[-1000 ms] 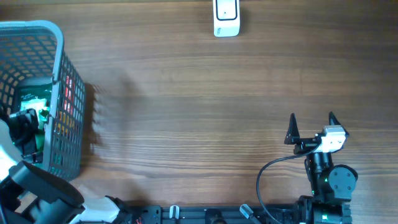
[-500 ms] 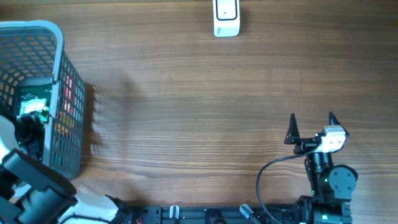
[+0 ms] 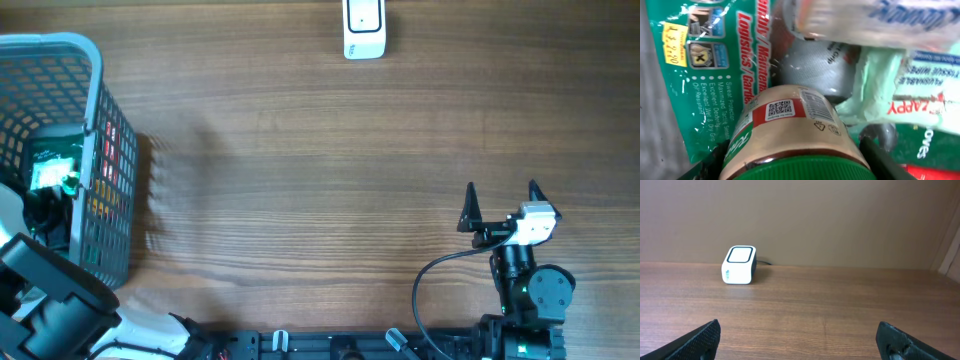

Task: Scan the item barcode
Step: 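Reach the left gripper into the basket and grasp the green bottle, then lift the green bottle out and set it upright on the table center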

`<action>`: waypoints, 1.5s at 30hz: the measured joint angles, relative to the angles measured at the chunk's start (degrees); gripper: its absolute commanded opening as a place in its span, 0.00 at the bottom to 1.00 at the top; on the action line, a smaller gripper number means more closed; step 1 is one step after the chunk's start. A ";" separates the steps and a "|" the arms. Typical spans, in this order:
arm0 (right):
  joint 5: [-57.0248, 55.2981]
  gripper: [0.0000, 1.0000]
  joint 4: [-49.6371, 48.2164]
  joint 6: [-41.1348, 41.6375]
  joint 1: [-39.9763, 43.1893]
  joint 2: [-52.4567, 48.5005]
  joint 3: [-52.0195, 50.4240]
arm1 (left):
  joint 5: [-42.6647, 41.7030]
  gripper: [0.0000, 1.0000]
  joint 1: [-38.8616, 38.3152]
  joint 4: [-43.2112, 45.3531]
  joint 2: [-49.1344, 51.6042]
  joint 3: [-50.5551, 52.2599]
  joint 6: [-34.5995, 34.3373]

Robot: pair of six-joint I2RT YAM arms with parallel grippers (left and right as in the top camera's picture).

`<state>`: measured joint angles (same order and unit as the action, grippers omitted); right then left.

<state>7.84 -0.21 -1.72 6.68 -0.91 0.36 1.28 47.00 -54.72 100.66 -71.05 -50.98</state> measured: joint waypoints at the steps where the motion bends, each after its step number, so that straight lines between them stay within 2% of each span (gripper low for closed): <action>1: 0.00 0.99 0.00 0.00 0.00 0.00 0.00 | -0.39 0.47 0.00 -0.74 0.00 -0.35 0.28; 6: 0.00 1.00 0.00 0.00 0.00 0.00 0.00 | -3.21 0.48 0.00 -6.03 -0.87 -5.64 1.22; 13: 0.00 1.00 0.00 0.00 0.00 0.00 0.00 | -5.75 0.51 0.00 -12.66 -9.42 -18.27 1.40; 16: 0.00 1.00 0.00 0.00 0.00 0.00 0.00 | -7.93 0.51 0.00 -12.96 -14.08 -21.55 1.42; 23: 0.00 1.00 0.00 0.00 0.00 0.00 0.00 | -19.80 0.52 -2.56 -11.41 -25.18 -22.56 1.42; 29: 0.00 1.00 0.00 0.00 0.00 0.00 0.00 | -23.89 0.52 -17.79 -11.65 -27.74 -22.58 3.48; 35: 0.00 1.00 0.02 0.00 0.00 0.00 0.00 | -18.05 0.53 -38.66 -12.41 -24.72 -22.58 5.42; 36: 0.00 1.00 0.00 0.00 0.00 0.00 0.00 | -14.95 0.53 -44.28 -12.70 -22.80 -22.60 5.75; 39: 0.00 1.00 0.00 0.00 0.00 0.00 0.00 | -9.33 0.54 -53.72 -12.85 -18.14 -22.69 7.26; 45: 0.00 1.00 0.00 0.00 0.00 0.00 0.00 | -5.14 0.57 -67.41 -12.44 -5.33 -22.75 13.14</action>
<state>7.84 -0.21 -1.72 6.68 -0.91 0.36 -3.86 -20.40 -67.16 95.33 -93.80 -37.85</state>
